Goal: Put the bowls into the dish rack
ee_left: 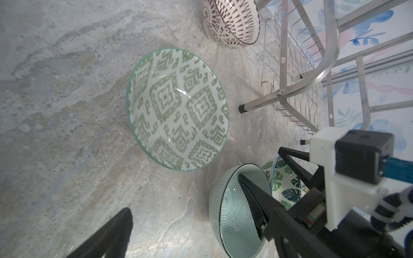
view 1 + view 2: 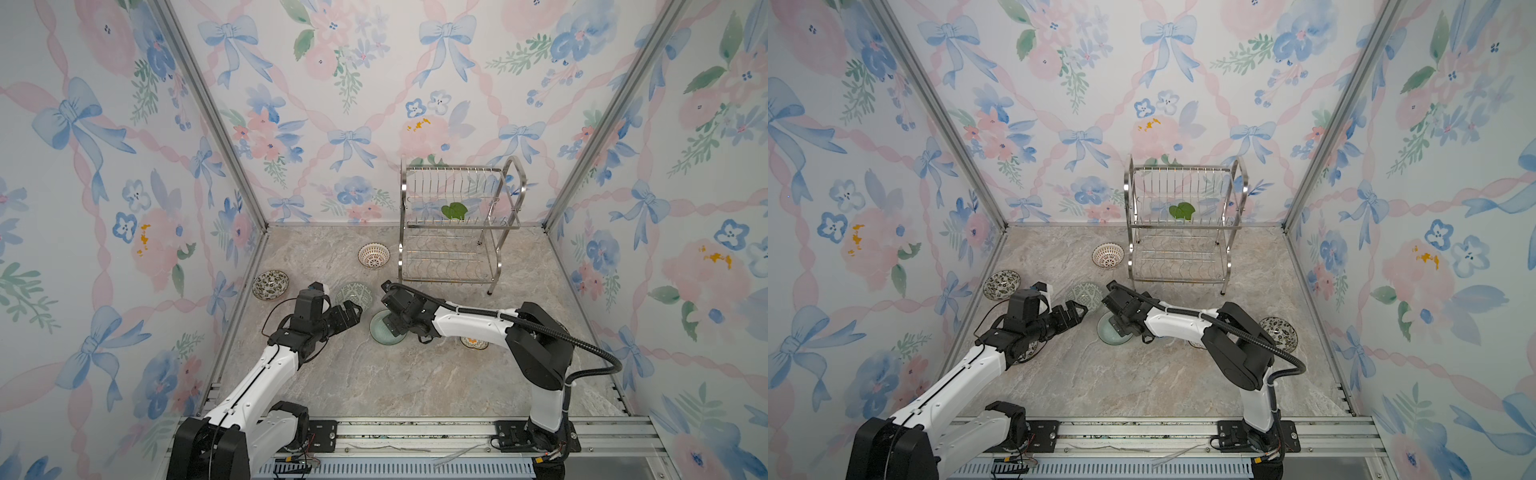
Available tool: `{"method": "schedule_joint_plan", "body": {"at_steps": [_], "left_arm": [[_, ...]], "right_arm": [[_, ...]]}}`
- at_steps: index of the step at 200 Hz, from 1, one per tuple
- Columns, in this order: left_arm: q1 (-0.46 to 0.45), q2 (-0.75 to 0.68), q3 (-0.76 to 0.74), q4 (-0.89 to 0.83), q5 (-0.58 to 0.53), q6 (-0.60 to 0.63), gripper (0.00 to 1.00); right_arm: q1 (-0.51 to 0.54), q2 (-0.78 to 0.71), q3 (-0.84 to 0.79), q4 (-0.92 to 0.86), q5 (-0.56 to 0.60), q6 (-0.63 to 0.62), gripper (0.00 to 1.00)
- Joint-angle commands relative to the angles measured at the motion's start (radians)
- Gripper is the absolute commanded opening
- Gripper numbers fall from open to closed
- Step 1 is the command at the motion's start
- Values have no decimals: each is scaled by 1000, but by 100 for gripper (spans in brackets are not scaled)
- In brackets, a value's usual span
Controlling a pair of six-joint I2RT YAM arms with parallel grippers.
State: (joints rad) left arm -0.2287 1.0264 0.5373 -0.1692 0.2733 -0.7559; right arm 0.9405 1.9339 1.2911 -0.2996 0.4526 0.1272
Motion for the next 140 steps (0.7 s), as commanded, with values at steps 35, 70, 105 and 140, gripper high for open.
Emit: {"method": "schedule_joint_plan", "body": {"at_steps": [35, 70, 105, 140], "left_arm": [[-40, -11, -23, 48, 32, -27, 98], [-30, -16, -14, 68, 67, -27, 98], [7, -35, -35, 99, 163, -61, 98], [150, -122, -123, 140, 332, -128, 98]], "right_arm": [[-28, -17, -19, -78, 84, -5, 97], [6, -77, -1, -90, 71, 4, 97], [60, -115, 51, -118, 12, 50, 97], [115, -113, 89, -119, -118, 122, 97]]}}
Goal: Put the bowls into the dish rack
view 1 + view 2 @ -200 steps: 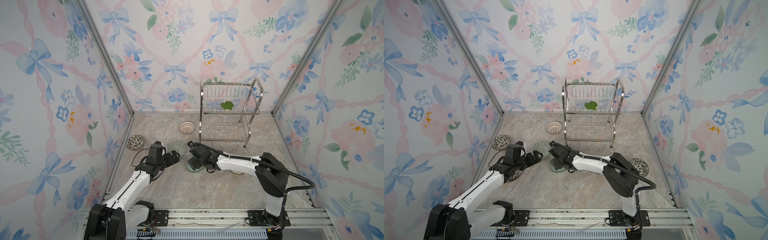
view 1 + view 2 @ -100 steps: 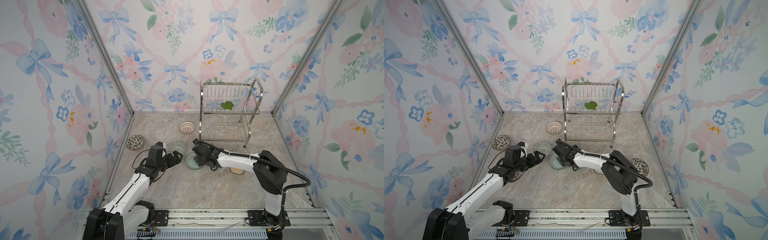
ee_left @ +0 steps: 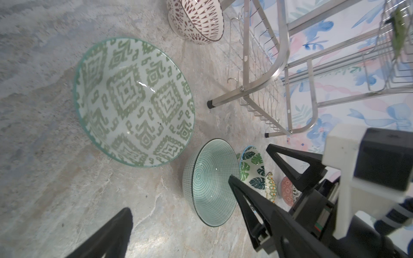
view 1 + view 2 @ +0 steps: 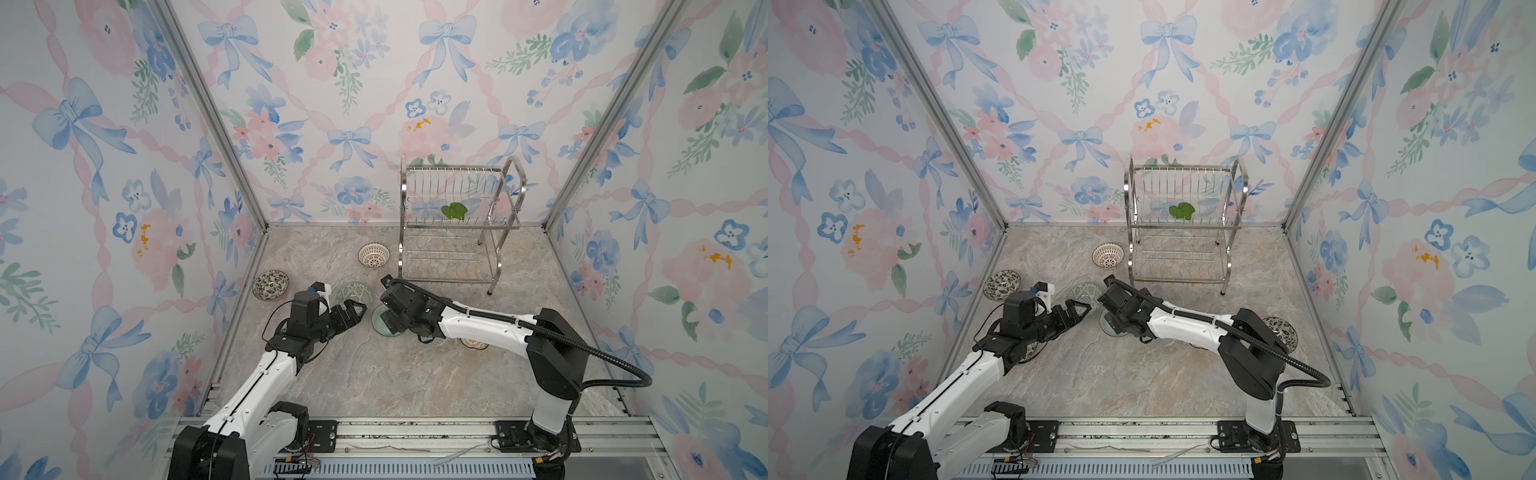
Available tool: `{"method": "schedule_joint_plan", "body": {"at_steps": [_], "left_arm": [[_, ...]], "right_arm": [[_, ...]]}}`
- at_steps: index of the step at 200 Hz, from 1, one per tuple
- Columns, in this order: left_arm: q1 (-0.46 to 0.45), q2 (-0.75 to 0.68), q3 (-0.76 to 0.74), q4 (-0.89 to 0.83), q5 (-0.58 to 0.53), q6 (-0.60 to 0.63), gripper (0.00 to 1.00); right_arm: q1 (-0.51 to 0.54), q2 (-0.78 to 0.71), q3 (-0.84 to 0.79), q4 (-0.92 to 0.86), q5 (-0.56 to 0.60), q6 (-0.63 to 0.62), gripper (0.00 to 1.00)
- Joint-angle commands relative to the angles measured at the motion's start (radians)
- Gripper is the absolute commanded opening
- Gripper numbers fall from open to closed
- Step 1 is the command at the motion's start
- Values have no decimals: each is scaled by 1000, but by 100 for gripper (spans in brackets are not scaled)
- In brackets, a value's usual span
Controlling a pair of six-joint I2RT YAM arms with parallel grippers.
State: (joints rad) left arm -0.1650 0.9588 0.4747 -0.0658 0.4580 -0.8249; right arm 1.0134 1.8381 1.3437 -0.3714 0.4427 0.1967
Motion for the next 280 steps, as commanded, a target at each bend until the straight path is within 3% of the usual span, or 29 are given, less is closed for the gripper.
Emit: {"method": "schedule_joint_plan", "body": {"at_steps": [1, 33, 112, 129, 280], "left_arm": [[92, -57, -63, 36, 151, -60, 98], [201, -98, -100, 38, 244, -69, 98], [231, -104, -108, 5, 272, -42, 98], [234, -107, -105, 3, 267, -45, 98], [229, -112, -60, -15, 228, -10, 98]], "right_arm": [[44, -17, 38, -47, -109, 54, 97], [78, 11, 44, -7, -174, 106, 100], [86, 164, 103, 20, -203, 127, 79], [85, 186, 120, 17, -203, 125, 67], [70, 247, 177, -13, -198, 84, 4]]}}
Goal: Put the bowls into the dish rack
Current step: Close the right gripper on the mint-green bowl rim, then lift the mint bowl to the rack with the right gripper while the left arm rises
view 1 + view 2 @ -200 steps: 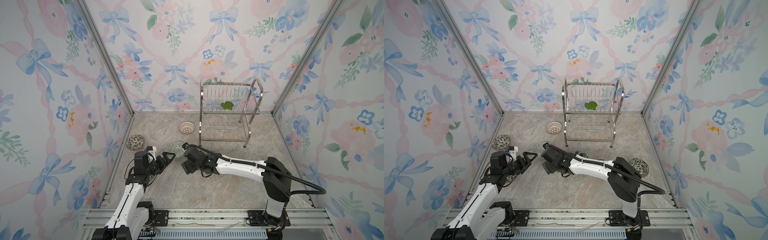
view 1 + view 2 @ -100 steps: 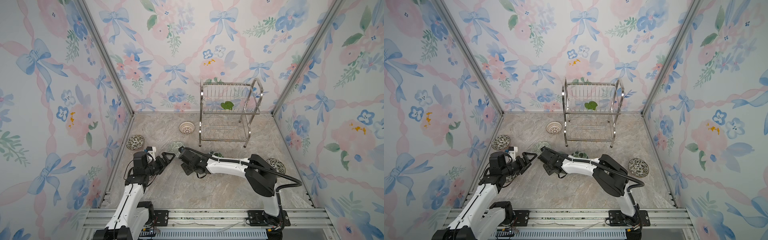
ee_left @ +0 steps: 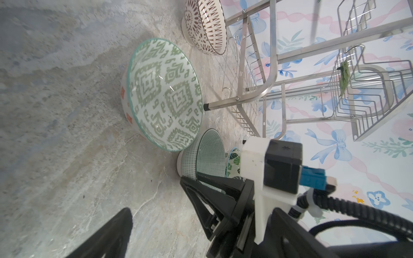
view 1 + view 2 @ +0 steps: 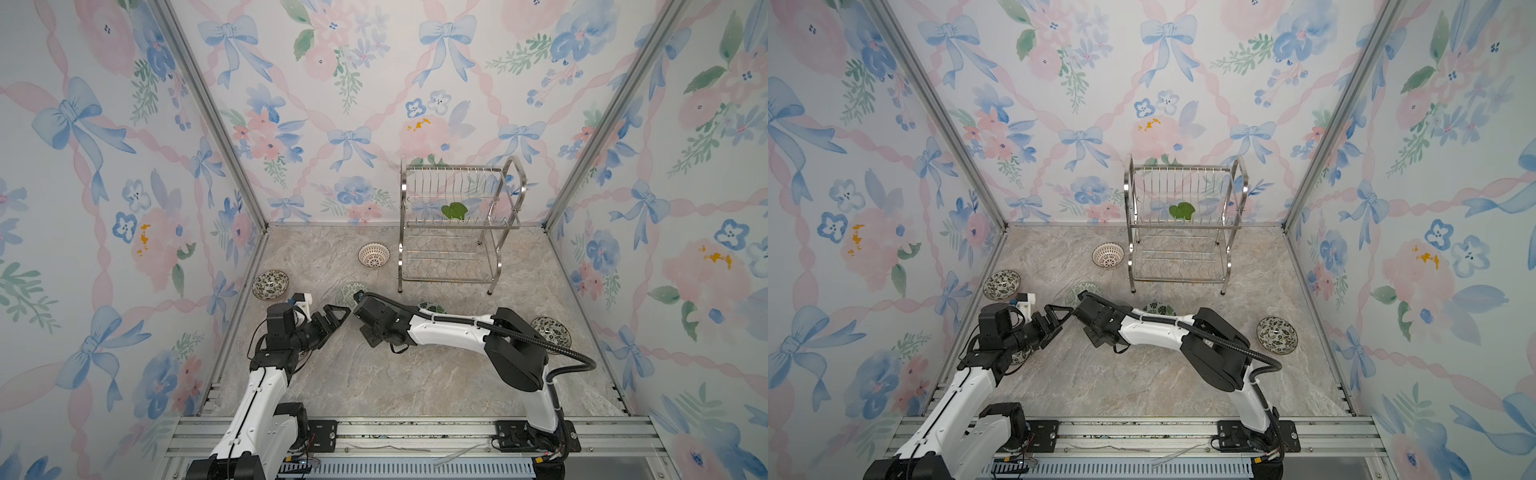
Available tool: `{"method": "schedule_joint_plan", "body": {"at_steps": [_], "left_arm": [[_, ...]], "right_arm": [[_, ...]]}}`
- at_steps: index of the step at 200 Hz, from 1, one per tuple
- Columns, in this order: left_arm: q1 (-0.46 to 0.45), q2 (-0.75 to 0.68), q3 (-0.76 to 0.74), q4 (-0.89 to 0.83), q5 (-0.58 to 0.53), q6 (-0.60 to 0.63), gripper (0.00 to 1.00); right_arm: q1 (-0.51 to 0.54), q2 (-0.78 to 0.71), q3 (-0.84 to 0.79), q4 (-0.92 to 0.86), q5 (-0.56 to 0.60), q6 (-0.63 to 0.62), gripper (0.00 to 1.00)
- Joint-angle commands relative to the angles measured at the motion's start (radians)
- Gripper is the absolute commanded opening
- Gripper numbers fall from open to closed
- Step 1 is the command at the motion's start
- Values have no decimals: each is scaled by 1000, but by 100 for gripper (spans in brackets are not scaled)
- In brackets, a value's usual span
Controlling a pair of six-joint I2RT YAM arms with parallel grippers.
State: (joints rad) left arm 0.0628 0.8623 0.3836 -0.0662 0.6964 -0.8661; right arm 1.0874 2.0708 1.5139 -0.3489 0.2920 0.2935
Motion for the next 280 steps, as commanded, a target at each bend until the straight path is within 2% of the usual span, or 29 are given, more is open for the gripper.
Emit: {"method": "schedule_joint_plan", "body": {"at_steps": [1, 17, 38, 89, 113, 145, 174, 212, 250, 280], "left_arm": [[2, -16, 32, -15, -10, 31, 98], [-4, -22, 41, -21, -23, 40, 98], [-24, -17, 52, -22, -44, 39, 98], [-181, 23, 130, -30, -177, 70, 98], [-216, 76, 186, -30, -212, 85, 98], [-296, 192, 290, -28, -263, 118, 98], [-375, 307, 390, -8, -305, 139, 98], [-435, 459, 480, 19, -334, 170, 98], [-476, 559, 589, 29, -357, 189, 98], [-489, 634, 664, 29, -354, 193, 98]], "right_arm": [[-3, 13, 7, -35, -47, -13, 4], [-3, -20, -11, -10, -58, -27, 0], [-3, -95, -71, 54, -94, -39, 0], [-41, -381, -314, 290, -200, -6, 0], [-117, -540, -466, 426, -261, 50, 0], [-291, -692, -679, 666, -336, 149, 0], [-415, -737, -749, 723, -371, 148, 0], [-569, -752, -838, 935, -464, 236, 0], [-636, -713, -816, 980, -498, 235, 0], [-696, -625, -800, 1110, -538, 320, 0]]}}
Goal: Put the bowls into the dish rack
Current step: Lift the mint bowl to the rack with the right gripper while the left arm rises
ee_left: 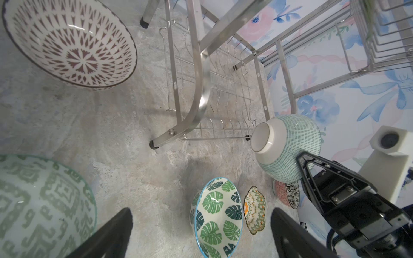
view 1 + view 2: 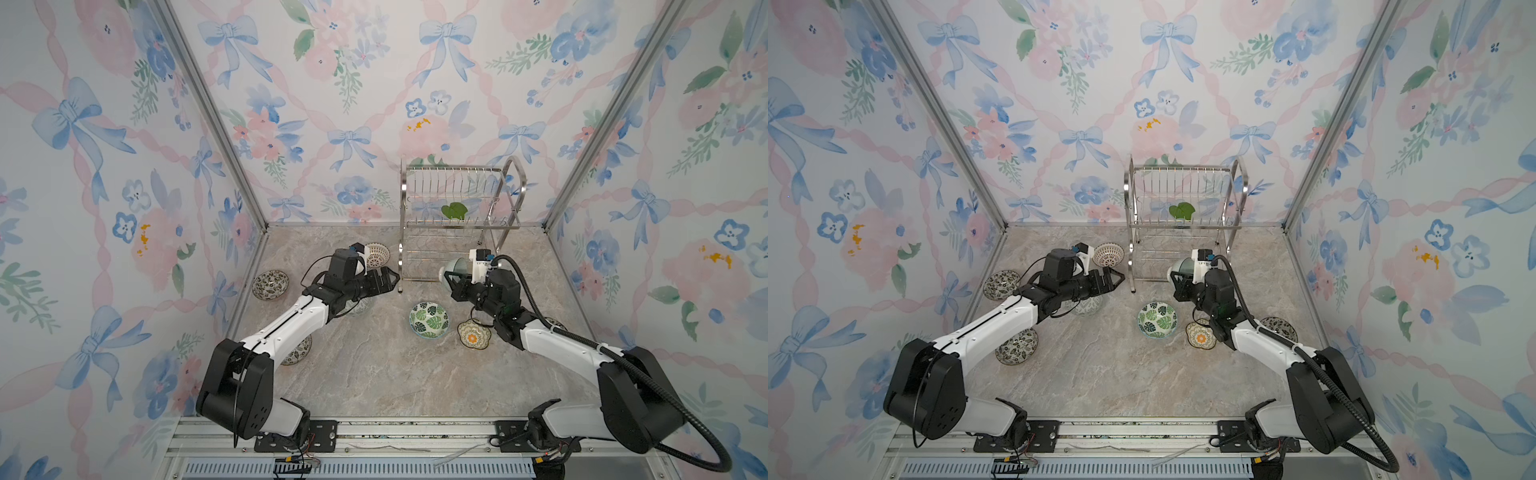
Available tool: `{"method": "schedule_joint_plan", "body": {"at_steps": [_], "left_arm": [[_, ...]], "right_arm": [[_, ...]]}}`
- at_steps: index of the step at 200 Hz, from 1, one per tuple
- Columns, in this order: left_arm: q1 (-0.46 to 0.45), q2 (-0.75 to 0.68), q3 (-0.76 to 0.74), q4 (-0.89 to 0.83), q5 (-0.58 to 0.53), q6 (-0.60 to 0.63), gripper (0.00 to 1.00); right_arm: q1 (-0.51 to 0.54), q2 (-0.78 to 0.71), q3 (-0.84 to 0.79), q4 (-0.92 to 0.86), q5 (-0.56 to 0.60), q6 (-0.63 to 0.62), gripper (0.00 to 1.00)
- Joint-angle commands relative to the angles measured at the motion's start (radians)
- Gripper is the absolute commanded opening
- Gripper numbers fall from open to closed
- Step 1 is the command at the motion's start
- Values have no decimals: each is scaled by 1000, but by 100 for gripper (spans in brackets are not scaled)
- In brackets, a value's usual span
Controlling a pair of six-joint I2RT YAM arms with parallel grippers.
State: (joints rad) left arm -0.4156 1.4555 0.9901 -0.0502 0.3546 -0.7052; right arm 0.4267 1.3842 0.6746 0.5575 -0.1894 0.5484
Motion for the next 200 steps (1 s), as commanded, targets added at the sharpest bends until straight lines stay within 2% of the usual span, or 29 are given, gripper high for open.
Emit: {"method": "schedule_joint_plan", "body": {"at_steps": [1, 26, 89, 144, 200], "left_arm": [[-11, 45, 59, 13, -11, 33, 98], [-25, 97, 102, 14, -12, 37, 98], [-30, 153, 150, 14, -11, 49, 98], [-30, 213, 194, 13, 1, 50, 98], [-29, 219, 218, -4, -10, 63, 98]], "right_arm": [[-37, 64, 41, 210, -58, 67, 0], [-64, 162, 74, 309, -89, 155, 0], [-77, 313, 143, 458, -118, 225, 0], [-78, 506, 236, 697, -159, 369, 0], [-63, 620, 351, 718, -153, 394, 0]]}}
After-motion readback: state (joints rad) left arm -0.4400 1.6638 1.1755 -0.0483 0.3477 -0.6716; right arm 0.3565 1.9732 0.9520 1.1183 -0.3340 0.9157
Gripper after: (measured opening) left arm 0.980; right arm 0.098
